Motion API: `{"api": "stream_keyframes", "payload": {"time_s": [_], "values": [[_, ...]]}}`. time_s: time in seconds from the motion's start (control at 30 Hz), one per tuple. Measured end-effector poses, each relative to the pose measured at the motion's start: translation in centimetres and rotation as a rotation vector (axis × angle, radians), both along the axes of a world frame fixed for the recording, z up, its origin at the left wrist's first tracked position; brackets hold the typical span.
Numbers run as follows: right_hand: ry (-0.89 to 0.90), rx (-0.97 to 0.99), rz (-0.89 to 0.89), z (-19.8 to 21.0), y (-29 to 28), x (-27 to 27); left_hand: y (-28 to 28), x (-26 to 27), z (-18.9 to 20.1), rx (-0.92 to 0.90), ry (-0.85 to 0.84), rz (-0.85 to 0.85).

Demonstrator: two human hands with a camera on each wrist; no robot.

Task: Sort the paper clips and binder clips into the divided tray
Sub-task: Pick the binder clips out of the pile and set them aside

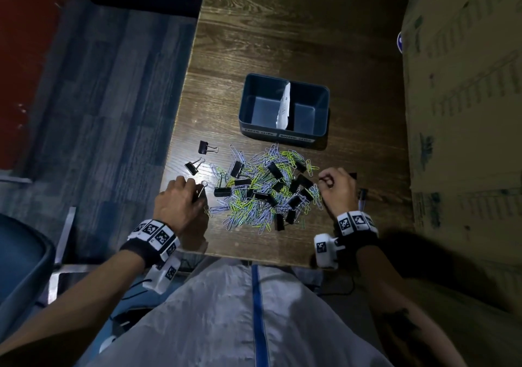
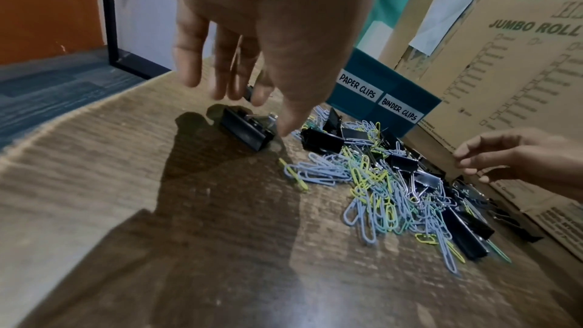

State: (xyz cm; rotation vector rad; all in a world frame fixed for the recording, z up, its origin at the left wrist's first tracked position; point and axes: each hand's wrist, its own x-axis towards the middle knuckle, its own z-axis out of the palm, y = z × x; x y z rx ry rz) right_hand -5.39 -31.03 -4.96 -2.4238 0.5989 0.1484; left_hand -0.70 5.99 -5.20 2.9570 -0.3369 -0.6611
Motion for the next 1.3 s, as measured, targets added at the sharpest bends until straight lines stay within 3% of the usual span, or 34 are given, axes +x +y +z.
{"api": "stream_keyframes", "payload": {"time_s": [0.1,0.27,0.4,0.7,0.83,0.97,1.2,1.3], "values": [[0.061,0.033,0.073,-0.3,1.3,0.1,-1.6,0.8,0.7,-0.078,-0.056,-0.054],[0.172,-0.001,0.206,-1.1,3.6,1.3,-6.2,2.5,0.3,-0.172,0.065,-0.114],[0.184,-0.061,0.253,-1.2,5.5,2.3,-8.8,2.7,-0.7,-0.219,0.159,-0.11],[0.195,-0.141,0.431,-0.6,8.7,4.2,-11.9,2.7,-1.7,-0.258,0.119,-0.167],[0.212,-0.147,0.35,-0.4,9.2,4.5,-12.8,3.1,-1.6,-0.251,0.132,-0.099],[0.145,-0.126,0.338,-0.2,9.2,4.4,-13.7,3.1,-1.4,-0.231,0.038,-0.005],[0.078,-0.13,0.375,0.5,8.3,3.5,-15.1,4.6,-1.4,-0.192,0.111,-0.027],[0.056,-0.1,0.31,1.1,7.1,3.0,-15.3,5.1,-1.4,-0.247,0.128,-0.017]]}}
